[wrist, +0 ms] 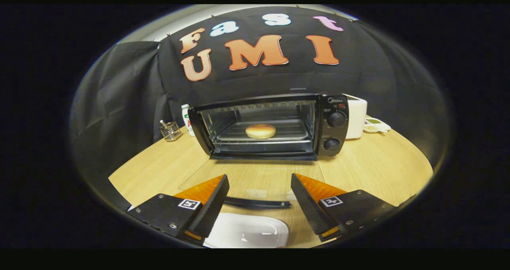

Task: Open the toaster oven, put the food inside, and close the toaster oven door.

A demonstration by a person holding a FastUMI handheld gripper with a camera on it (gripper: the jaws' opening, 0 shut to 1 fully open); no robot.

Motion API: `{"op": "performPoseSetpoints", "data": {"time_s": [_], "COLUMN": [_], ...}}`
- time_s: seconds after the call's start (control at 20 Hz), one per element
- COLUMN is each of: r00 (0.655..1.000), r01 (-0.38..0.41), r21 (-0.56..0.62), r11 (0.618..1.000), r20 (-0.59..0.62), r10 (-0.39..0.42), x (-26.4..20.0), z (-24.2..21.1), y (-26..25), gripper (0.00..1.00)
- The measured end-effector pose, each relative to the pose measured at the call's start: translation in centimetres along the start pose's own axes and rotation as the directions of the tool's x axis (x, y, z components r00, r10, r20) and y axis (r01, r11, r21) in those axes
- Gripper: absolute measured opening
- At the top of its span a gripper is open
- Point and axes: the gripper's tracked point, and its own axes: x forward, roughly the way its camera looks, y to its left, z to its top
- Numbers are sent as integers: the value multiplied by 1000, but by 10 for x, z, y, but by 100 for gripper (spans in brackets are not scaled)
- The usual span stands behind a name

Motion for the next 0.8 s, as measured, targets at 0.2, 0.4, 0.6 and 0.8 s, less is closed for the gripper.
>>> {"op": "performPoseSetpoints", "data": {"time_s": [0.2, 0.4, 0.6, 0.8], "r00": [998, 990, 981, 974], "r01": [-1, -5, -17, -13], "r21": [-9, 5, 27, 17], "r11": [1000, 1000, 999, 1000], "r20": [-69, -142, -193, -227], "r10": [1, 6, 22, 17], "x": [-14, -9, 7, 15], "z": [-36, -61, -70, -71], "y": [2, 2, 6, 7], "gripper": [93, 93, 93, 93]}}
